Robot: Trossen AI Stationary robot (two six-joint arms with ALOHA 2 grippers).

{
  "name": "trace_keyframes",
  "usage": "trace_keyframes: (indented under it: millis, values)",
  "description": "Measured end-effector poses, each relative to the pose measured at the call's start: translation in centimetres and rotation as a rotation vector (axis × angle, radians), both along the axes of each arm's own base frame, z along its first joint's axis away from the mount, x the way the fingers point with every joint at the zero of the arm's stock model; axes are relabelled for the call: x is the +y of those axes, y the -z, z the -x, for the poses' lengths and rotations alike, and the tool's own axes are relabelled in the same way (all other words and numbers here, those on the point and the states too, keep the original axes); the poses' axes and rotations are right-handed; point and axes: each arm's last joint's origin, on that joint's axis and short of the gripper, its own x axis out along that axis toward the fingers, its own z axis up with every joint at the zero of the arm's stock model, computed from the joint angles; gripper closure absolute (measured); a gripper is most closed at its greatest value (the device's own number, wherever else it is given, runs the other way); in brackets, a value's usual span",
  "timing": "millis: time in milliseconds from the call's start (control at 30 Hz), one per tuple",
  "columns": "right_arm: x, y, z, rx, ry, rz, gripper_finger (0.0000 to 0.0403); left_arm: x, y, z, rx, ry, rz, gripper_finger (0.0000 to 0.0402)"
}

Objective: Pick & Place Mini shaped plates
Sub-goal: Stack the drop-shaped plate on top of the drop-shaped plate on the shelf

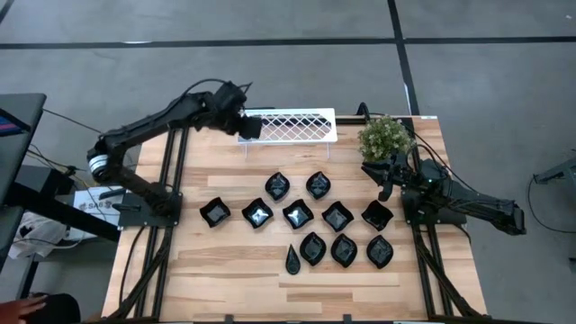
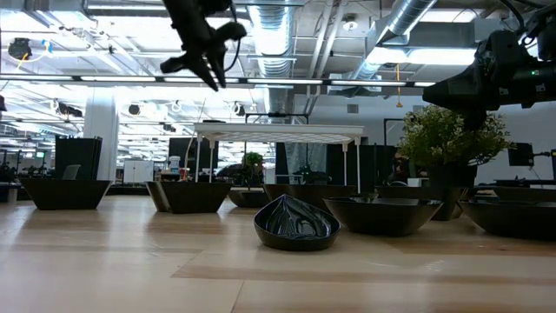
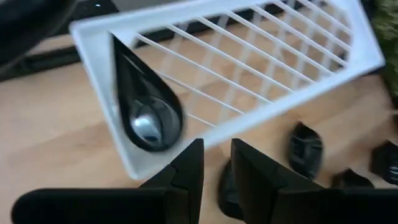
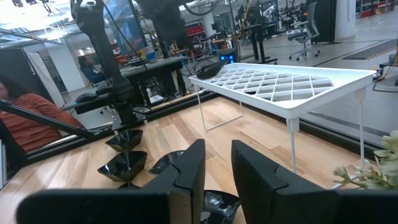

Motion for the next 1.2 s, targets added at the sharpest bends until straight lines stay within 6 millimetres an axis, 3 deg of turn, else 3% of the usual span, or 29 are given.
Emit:
trace_keyframes:
  millis: [367, 867, 1200]
  values:
    - [0.0, 0.0, 0.0, 0.000, -0.001, 0.000, 0.0329, -8.9, -0.2, -3.1, -0.054, 0.018, 0.014, 0.0320]
    - [0.0, 0.0, 0.0, 0.000, -0.004, -0.001, 0.0329, -19.7, -0.2, -4.1, -0.222, -0.081, 0.032, 0.0320]
    - [0.0, 0.0, 0.0, 0.000, -0.005, -0.001, 0.0329, -26.6, 4.7, -7.3, -0.319, -0.171, 0.190, 0.0320]
